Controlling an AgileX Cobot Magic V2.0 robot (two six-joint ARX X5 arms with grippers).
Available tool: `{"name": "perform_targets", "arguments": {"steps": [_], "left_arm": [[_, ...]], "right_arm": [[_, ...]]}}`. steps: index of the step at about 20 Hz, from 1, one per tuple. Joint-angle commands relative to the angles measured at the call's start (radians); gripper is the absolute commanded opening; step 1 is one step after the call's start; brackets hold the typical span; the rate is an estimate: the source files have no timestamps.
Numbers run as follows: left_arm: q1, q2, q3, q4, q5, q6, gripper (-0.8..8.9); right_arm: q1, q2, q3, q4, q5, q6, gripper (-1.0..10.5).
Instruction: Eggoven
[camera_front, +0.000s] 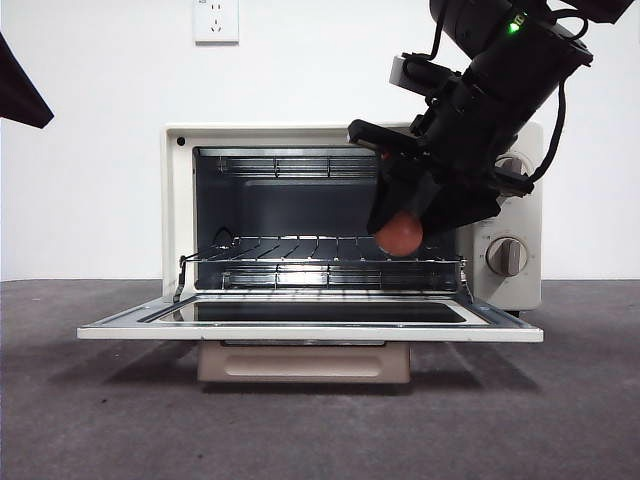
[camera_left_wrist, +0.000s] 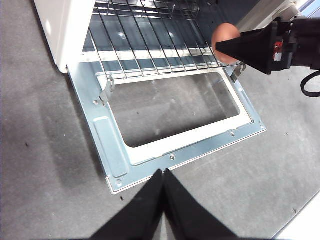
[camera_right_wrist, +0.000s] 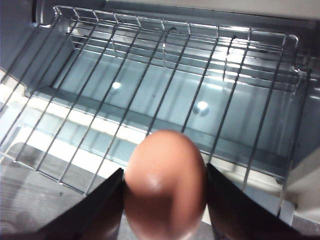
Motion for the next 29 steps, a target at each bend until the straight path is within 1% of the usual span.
{"name": "perform_targets", "arguments": {"steps": [1, 6, 7, 9, 10, 15, 17, 21, 25, 27, 29], "left_arm": [[0.0, 0.005, 0.004, 0.009, 0.004, 0.019, 0.06], [0.0, 0.005, 0.004, 0.008, 0.004, 0.019, 0.06], [0.0, 0.005, 0.004, 0.008, 0.004, 0.019, 0.06], [0.0, 0.005, 0.004, 0.008, 0.004, 0.019, 0.06], [0.0, 0.005, 0.004, 0.01, 0.004, 0.019, 0.06], [0.0, 0.005, 0.004, 0.026, 0.004, 0.015, 0.06], [0.0, 0.005, 0.004, 0.027, 0.004, 0.016, 0.06], [0.0, 0.006, 0.004, 0.03, 0.004, 0.016, 0.06], [0.0, 0.022, 0.004, 0.049, -0.008, 0.016, 0.06], [0.002, 0.06, 0.0, 0.097, -0.03, 0.014, 0.06], [0.019, 0.126, -0.01, 0.154, -0.033, -0.006, 0.06]], "right_arm": [[0.006, 0.025, 0.012, 0.021, 0.004, 0.007, 0.0], [0.003, 0.055, 0.012, 0.016, 0.012, 0.008, 0.0], [0.005, 0.055, 0.012, 0.017, 0.012, 0.008, 0.4], [0.016, 0.055, 0.012, 0.029, 0.012, 0.008, 2.3], [0.016, 0.055, 0.012, 0.034, 0.013, 0.01, 2.6], [0.017, 0.032, 0.013, 0.037, 0.027, 0.01, 2.9], [0.017, 0.01, 0.013, 0.029, 0.053, 0.005, 2.9], [0.017, -0.047, 0.013, 0.005, 0.056, 0.002, 2.9], [0.023, -0.161, 0.013, -0.045, 0.079, -0.013, 2.9], [0.024, -0.24, 0.013, -0.092, 0.078, -0.019, 2.9], [0.025, -0.334, 0.013, -0.159, 0.074, -0.031, 2.9]]}}
